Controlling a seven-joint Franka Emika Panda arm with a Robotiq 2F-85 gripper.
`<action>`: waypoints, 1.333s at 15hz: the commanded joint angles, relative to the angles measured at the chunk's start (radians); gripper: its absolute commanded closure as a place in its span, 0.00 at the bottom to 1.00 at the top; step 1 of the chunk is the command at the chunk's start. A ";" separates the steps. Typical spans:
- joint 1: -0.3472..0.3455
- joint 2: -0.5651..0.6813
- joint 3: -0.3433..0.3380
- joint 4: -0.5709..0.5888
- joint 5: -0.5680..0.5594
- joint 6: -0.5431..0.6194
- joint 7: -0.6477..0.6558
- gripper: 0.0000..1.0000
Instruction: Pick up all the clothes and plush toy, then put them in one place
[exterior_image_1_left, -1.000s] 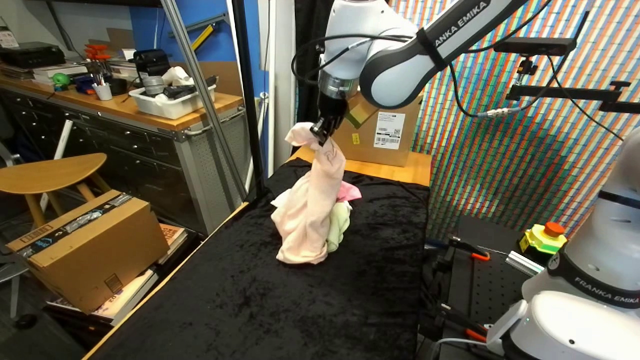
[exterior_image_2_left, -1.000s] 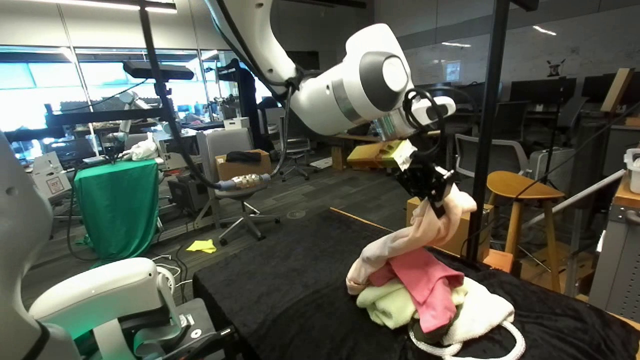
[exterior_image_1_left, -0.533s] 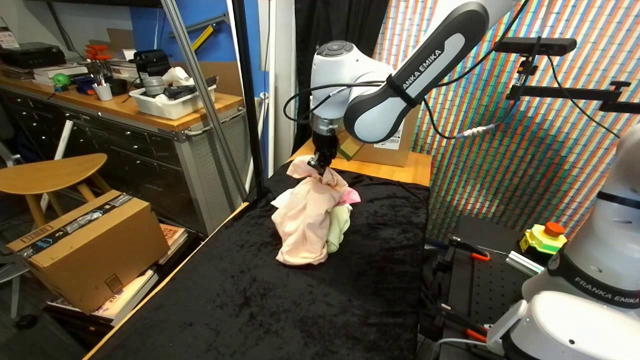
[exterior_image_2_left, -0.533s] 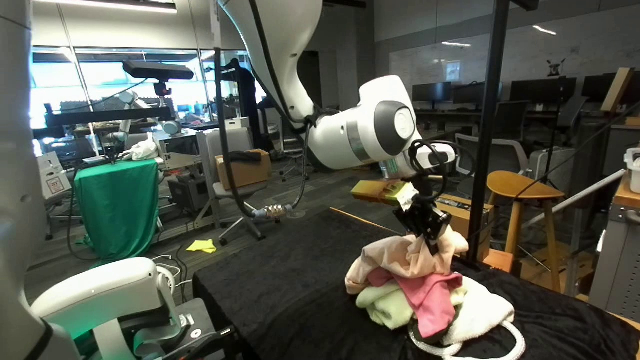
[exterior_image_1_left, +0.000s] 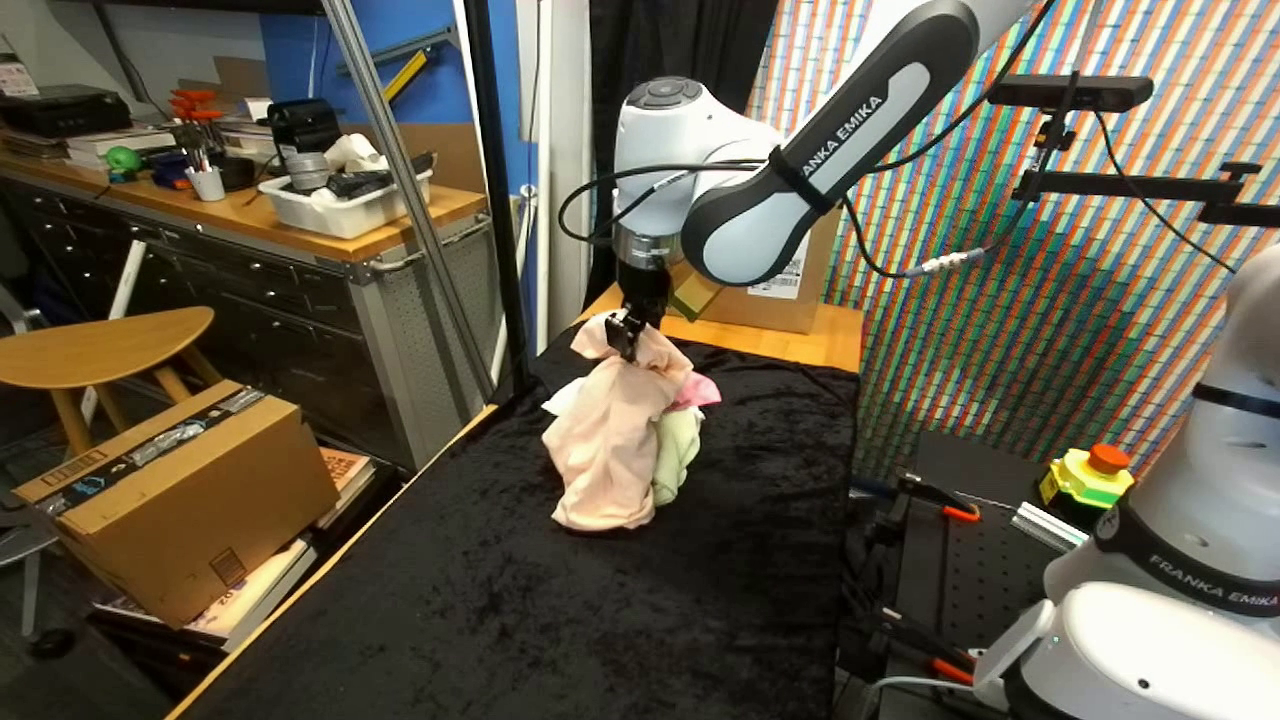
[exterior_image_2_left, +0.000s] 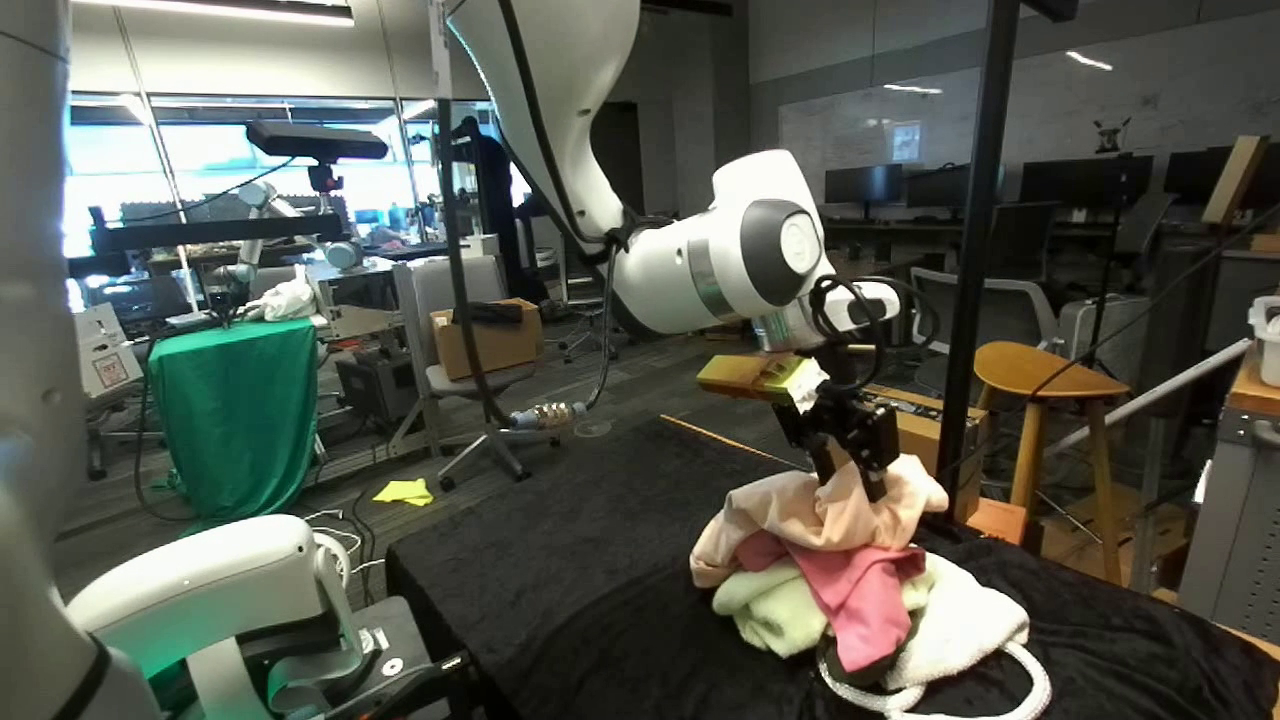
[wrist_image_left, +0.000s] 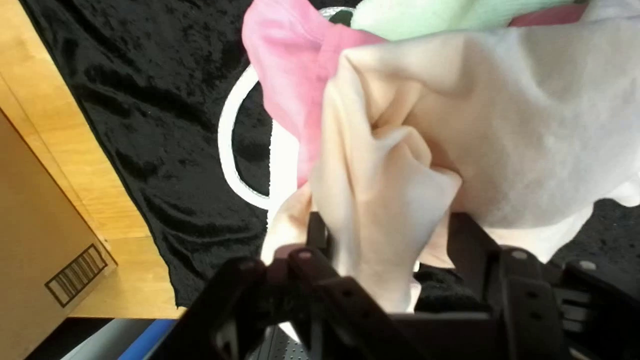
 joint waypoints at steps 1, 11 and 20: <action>0.025 -0.113 0.000 -0.074 0.031 -0.026 -0.049 0.03; 0.022 -0.512 0.114 -0.307 0.367 -0.282 -0.386 0.00; 0.037 -0.903 0.083 -0.516 0.430 -0.457 -0.531 0.00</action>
